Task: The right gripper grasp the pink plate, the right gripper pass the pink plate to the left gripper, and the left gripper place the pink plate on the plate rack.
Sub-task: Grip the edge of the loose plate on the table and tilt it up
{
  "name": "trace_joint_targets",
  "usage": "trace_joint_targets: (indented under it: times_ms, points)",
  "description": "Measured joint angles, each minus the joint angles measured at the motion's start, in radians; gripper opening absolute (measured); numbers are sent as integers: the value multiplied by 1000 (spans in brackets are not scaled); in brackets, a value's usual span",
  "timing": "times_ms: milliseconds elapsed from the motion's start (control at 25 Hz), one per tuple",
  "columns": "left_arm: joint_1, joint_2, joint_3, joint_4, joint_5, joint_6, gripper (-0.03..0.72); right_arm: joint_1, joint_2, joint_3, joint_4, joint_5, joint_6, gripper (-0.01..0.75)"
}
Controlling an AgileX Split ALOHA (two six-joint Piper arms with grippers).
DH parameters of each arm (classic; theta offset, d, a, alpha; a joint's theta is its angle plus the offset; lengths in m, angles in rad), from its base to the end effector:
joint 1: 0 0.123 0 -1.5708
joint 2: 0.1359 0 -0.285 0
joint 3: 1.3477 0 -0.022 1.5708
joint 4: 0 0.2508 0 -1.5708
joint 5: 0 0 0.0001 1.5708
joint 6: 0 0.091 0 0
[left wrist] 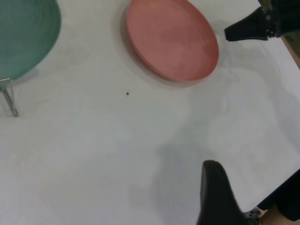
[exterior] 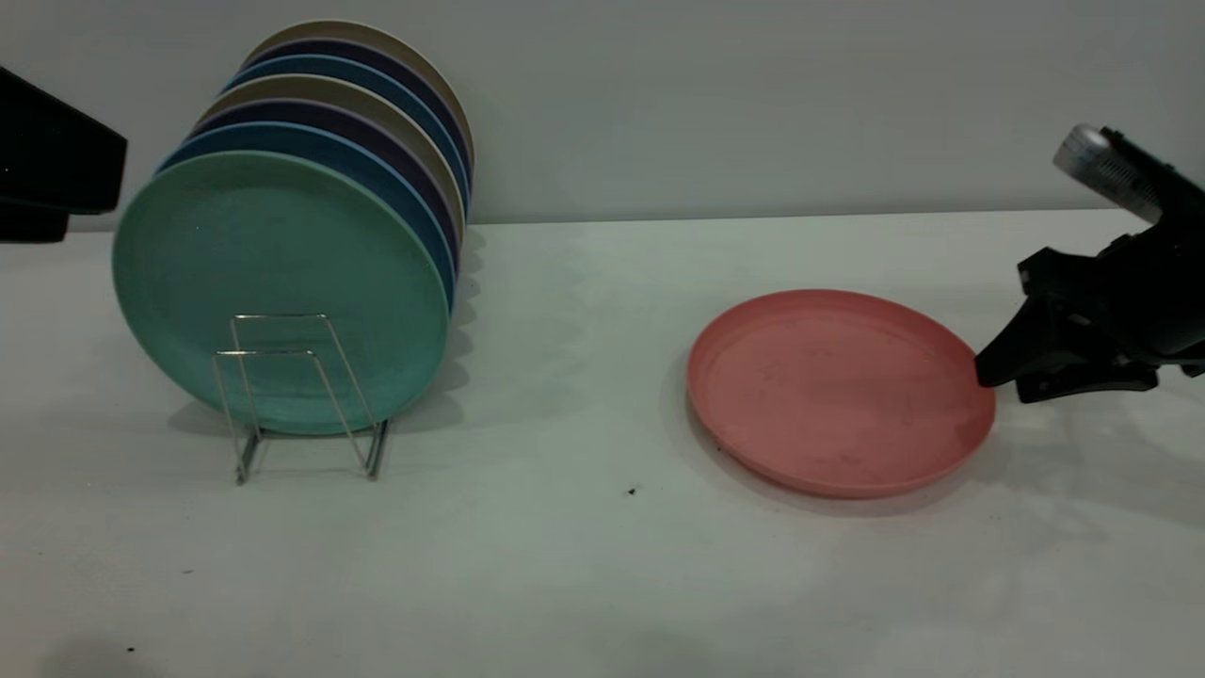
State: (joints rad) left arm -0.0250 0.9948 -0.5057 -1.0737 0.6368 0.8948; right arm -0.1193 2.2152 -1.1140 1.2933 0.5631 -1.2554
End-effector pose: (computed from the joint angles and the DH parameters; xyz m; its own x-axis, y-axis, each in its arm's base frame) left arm 0.1739 -0.0520 0.2506 -0.7060 -0.0525 -0.7063 0.3499 0.8412 -0.4123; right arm 0.3839 0.0011 0.0519 -0.9191 0.1019 -0.3806 -0.0983 0.8760 0.4721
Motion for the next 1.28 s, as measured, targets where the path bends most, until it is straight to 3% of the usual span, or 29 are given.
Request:
trace_joint_targets:
  times_ms: [320,1280]
  points:
    - [0,0,0,0,27,0,446,0,107,-89,19,-11,8,349]
    - [0,0,0,1,87,0,446,30,133,-95,124,-11,-15,260]
